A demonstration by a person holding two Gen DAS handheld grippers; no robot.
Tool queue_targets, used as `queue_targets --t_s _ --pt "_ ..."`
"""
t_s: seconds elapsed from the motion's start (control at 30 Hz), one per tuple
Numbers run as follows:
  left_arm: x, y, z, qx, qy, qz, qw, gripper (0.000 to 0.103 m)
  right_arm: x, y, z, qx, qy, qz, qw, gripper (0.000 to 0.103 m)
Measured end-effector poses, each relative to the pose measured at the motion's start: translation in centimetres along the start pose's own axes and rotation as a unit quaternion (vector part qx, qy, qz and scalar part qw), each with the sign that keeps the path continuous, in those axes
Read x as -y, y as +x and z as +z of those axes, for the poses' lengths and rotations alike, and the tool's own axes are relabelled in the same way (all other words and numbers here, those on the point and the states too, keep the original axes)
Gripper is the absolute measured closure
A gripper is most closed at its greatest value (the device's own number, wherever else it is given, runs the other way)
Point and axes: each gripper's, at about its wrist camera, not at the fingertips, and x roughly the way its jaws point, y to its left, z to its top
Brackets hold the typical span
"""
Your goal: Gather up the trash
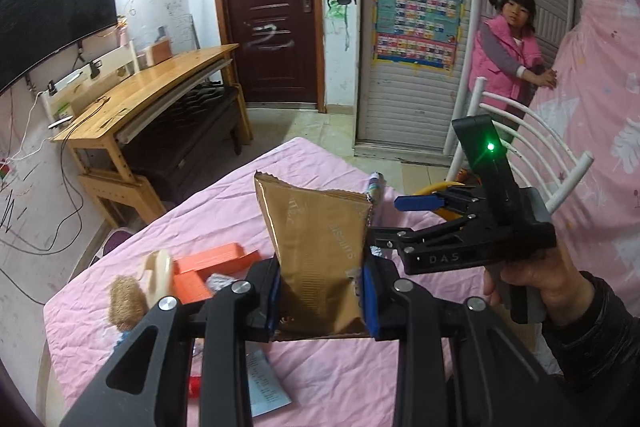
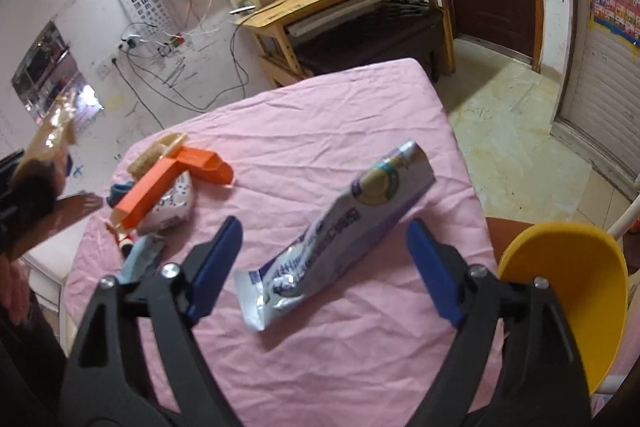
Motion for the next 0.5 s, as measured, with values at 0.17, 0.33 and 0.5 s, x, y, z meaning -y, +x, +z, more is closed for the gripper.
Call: queue_targets --t_s 0.17,0.33,0.5 --pt "-2.1 -0.2 -0.5 0.005 -0.013 -0.004 0.9999 0.075 -2.1 2.0 0.8 -0.018 -0.036 -0.07 0.997 0.013" --pt "-3.6 -0.2 -0.8 0.009 -0.026 -0.01 0.9996 0.075 -3.0 4.7 1.2 -0.043 -0.077 -0.118 0.989 0.015" --pt "-5.2 -0.2 -1.0 0.013 -0.039 -0.01 0.9991 0.075 -2.9 4.9 0.7 -0.04 -0.085 -0.118 0.989 0.058"
